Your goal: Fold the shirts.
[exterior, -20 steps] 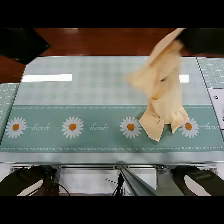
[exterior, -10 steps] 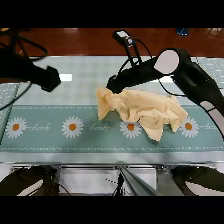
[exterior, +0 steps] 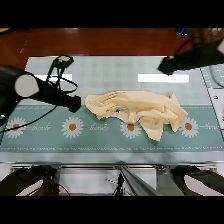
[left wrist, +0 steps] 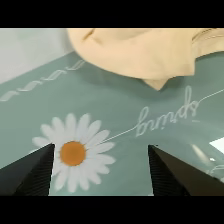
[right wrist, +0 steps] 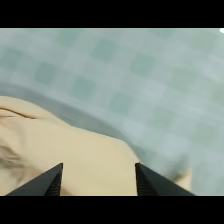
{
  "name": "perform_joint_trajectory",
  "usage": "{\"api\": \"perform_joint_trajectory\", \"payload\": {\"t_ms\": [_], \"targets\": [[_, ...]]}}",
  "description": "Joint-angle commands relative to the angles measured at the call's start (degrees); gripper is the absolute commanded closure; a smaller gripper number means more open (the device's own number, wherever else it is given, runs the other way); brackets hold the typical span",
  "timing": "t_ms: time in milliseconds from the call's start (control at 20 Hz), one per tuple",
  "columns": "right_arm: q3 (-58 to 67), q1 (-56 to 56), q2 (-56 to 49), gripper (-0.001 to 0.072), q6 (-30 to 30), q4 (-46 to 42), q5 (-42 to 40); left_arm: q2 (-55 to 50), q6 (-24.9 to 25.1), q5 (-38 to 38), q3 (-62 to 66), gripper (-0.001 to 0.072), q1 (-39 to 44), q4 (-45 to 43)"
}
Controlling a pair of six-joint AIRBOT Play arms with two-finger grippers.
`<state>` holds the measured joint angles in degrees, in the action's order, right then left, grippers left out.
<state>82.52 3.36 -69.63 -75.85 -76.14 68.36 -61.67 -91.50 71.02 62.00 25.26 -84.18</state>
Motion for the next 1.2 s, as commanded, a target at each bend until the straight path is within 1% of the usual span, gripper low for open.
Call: {"api": "perform_joint_trajectory", "payload": {"t_ms": [0,150,250,350,550,600,850,1000,1150], "targets": [[-0.4,-15.5,1.7,0.0177,0.1,0.6,3.5,-4.1,-0.6,-6.5,-3.8,-0.0004,-0.3,9.0],[-2.3,-26.5,1.7,0.0177,0.5,7.9,3.4,-10.4,1.0,-6.6,-3.8,-0.0004,-1.8,16.4],[-4.1,-31.4,1.7,0.0177,0.5,9.9,3.3,-13.2,1.0,-6.6,-3.8,-0.0004,-3.2,17.7],[-6.5,-34.2,1.7,0.0177,0.6,10.1,3.3,-13.9,3.5,-6.5,-3.9,-0.0003,-5.0,20.2],[-13.6,-35.1,1.7,0.0177,2.8,11.3,3.0,-13.9,8.5,-6.3,-4.6,-0.0004,-9.7,29.0],[-15.6,-35.1,1.7,0.0177,3.5,12.2,3.1,-13.9,9.0,-6.3,-5.4,-0.0003,-10.8,30.1],[-21.5,-35.1,1.7,0.0177,5.2,14.8,2.6,-13.9,11.6,-6.6,-11.7,-0.0004,-13.6,33.4],[-21.9,-35.1,1.7,0.0181,5.2,14.8,2.6,-13.9,11.6,-9.0,-14.1,-0.0003,-13.6,33.9],[-21.9,-35.0,1.7,0.0181,5.2,15.9,2.6,-14.1,13.0,-11.1,-14.4,-0.0003,-13.6,36.6]]}}
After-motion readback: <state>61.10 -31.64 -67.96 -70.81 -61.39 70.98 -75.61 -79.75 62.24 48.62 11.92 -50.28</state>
